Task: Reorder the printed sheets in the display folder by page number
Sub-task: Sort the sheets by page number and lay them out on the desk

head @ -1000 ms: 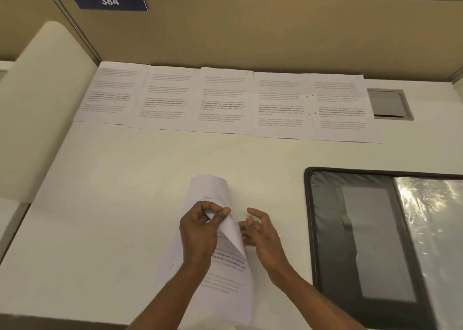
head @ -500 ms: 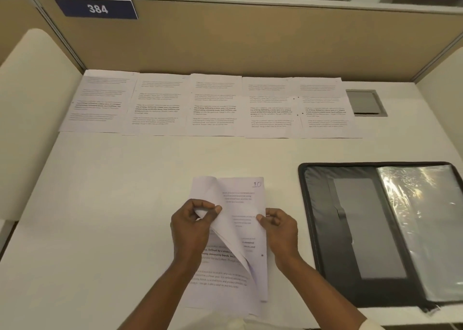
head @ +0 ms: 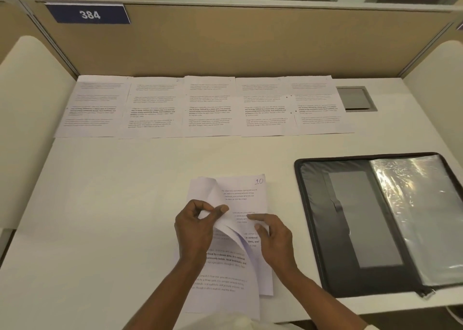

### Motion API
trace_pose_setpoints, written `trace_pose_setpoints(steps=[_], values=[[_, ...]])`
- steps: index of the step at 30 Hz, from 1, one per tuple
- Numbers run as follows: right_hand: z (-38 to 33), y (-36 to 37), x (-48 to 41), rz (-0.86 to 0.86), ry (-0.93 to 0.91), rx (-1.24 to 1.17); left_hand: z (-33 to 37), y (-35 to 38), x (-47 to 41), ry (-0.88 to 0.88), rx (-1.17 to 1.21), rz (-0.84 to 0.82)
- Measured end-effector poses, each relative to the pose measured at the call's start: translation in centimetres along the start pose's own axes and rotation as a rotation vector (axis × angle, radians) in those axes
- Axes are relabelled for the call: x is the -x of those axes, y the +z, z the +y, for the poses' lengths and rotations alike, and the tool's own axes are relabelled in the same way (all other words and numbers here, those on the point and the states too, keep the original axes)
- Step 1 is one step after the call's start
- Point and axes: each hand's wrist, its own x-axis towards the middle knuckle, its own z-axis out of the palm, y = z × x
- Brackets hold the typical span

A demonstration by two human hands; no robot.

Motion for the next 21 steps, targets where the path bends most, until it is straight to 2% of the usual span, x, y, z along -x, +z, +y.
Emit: trace_pose_setpoints(steps=[3,5,9,16,18,21], values=[[-1.8,-0.1,0.4,-0.008,0.308,-0.237,-0.1,-0.2,0.0,0.014,-0.006,-0.012],[-2.6,-0.5,0.3,-0.036,0.424,-0.370,-0.3,-0.6,-0.1,0.036,-0.005,-0.033],[-1.7,-1.0,0.1,-0.123,0.390,-0.229,-0.6,-1.1,-0.2,0.064,-0.014,-0.112],[-0.3,-0.9,0.3,-0.229,0.297,-0.144,-0.5,-0.4,0.2,-0.005,-0.032,-0.017],[0.2,-0.8,0.2,-0.206,0.285,-0.107,-0.6,-0.4,0.2,-0.017,-0.021,-0.033],[0.8,-0.5,-0.1,-0.080,0.289,-0.036,-0.4,-0.6,0.3,-0.006,-0.004,-0.032]])
